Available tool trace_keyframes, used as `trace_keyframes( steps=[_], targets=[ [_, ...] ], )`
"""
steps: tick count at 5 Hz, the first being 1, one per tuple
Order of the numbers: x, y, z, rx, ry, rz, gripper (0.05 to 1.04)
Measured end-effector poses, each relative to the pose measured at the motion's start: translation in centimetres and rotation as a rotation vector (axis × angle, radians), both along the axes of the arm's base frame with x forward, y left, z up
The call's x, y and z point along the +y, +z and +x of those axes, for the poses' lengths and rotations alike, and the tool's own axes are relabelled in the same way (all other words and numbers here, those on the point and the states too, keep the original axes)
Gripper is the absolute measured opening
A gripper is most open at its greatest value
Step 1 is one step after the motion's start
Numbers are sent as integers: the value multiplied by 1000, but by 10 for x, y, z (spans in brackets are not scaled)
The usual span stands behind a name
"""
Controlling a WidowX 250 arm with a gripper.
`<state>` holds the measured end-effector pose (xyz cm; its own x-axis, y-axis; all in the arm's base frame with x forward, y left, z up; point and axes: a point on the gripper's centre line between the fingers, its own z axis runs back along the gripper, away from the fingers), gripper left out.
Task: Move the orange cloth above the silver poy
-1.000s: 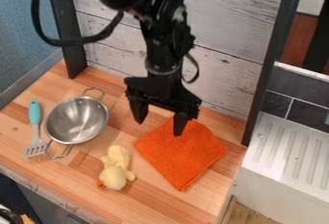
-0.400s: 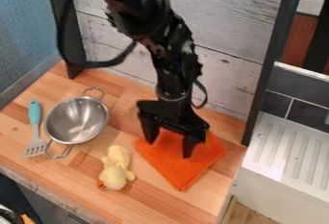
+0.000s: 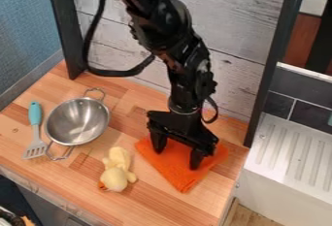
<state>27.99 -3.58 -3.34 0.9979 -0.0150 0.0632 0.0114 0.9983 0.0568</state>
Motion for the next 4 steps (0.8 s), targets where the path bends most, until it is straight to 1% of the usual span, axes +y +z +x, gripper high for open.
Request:
trace_keyframes(
  steps=[1,2,3,4],
  targets=[
    [6,-5,6,6,48,-5,1001],
    [16,-4,9,-4,100,-1,1001],
    [34,-6,16,10,181,5,1001],
    [62,-7,28,13,277,9,1001]
  ],
)
